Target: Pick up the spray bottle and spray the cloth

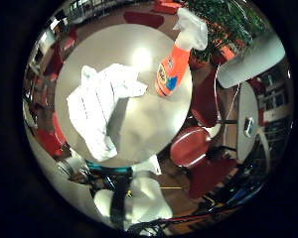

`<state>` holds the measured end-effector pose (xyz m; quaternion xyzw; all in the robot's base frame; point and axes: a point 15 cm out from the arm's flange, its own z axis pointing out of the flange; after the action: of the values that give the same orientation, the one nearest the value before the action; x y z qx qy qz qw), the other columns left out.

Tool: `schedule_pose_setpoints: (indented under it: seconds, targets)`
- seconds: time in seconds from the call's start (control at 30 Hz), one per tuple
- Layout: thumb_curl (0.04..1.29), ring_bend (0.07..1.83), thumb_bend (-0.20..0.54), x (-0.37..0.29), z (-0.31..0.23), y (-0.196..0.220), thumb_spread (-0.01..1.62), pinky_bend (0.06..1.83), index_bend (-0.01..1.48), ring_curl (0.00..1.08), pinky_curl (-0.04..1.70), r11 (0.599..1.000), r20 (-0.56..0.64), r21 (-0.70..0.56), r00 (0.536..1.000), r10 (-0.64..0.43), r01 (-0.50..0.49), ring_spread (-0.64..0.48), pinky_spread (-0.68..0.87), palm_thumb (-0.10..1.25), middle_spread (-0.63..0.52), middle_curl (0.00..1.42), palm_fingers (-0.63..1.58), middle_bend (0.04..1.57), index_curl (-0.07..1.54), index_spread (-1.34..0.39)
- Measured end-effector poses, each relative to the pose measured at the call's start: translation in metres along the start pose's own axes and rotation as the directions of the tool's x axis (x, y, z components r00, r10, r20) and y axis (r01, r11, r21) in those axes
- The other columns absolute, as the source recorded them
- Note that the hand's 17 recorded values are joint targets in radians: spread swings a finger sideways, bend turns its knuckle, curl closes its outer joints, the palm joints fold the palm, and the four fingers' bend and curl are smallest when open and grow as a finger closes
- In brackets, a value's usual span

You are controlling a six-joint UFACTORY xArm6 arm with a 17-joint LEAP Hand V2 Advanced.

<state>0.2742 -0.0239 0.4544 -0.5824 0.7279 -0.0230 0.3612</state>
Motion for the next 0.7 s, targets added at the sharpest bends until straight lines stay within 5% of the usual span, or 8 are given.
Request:
schedule_pose_setpoints:
  seconds: [0.2,0.43,0.7]
  targets:
    - [0.32,0.63,-0.022,0.032,-0.021,-0.024,1.15,0.47,0.14,0.29,0.31,0.972,0.109,0.205,0.989,0.097,-0.118,0.06,0.42,0.59,-0.01,0.44,0.34,0.39,0.34,-0.24]
    - [0.32,0.61,-0.021,0.1,-0.027,-0.023,1.13,0.58,0.15,0.28,0.32,0.872,0.226,0.421,0.96,0.166,-0.25,0.17,0.44,0.58,0.14,0.4,0.15,0.33,0.29,-0.14]
    - [0.33,0.61,-0.021,0.158,-0.025,-0.004,1.11,0.6,0.15,0.27,0.3,0.795,0.261,0.517,0.943,0.206,-0.317,0.21,0.45,0.58,0.19,0.39,0.14,0.33,0.28,-0.12]
